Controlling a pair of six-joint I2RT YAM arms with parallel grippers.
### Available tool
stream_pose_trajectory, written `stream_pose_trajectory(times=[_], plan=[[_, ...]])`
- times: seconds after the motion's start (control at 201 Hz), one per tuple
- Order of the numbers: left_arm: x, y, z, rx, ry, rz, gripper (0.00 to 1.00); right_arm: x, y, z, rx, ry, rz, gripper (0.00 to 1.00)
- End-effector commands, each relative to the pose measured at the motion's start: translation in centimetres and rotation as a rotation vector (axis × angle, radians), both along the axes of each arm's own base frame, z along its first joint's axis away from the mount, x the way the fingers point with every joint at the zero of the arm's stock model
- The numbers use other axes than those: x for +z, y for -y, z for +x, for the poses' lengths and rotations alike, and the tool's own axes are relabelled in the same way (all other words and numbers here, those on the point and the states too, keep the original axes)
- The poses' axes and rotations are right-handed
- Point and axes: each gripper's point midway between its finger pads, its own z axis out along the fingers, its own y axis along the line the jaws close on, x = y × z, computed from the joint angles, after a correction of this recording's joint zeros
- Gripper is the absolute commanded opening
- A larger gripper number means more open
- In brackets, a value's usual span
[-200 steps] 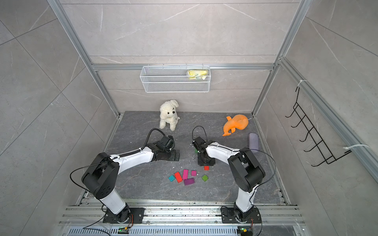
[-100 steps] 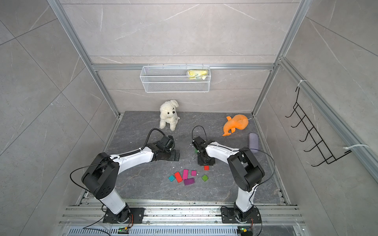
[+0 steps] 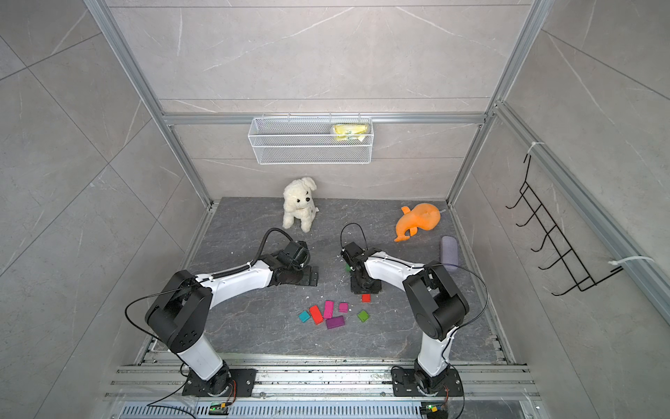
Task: Assemble the number 7 with building blocks
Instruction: Assemble the building block at the center of the board.
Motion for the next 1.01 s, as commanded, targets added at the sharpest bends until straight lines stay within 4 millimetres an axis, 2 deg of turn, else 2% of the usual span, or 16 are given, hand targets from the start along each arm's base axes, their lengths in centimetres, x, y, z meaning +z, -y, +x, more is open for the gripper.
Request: stream_pose_trajectory(times=[0.0, 0.348, 0.468, 0.572, 0.762, 0.916, 1.006], plan=[[0.0, 0.2, 0.4, 0.007, 0.002, -0.008, 1.00, -0.2, 0.5, 0.2, -0.012, -0.011, -0.033, 0.42], [0.0, 0.2, 0.5, 0.007, 0.001, -0.007, 1.00, -0.4, 0.6, 0.2, -0.015, -0.016, -0.034, 0.42], [0.0, 0.2, 0.5, 0.007, 0.001, -0.007, 1.00, 0.0, 0.3, 0.4, -0.013, -0.007, -0.022, 0.45], [0.1, 0.1, 0.5, 0.008, 0.005, -0.007, 1.00, 1.2, -0.1, 0.8, -0.012, 0.034, 0.007, 0.47], [0.5, -0.1, 0.4, 0.011, 0.018, -0.010, 1.00, 5.1, -0.8, 0.8, 0.026, 0.151, 0.088, 0.53], [0.9, -0.2, 0.3, 0.003, 0.028, -0.011, 1.00, 7.3, -0.6, -1.2, 0.072, 0.189, 0.116, 0.55], [0.9, -0.4, -0.2, -0.011, 0.026, -0.007, 1.00, 6.9, -0.5, -3.2, 0.106, 0.164, 0.123, 0.56]])
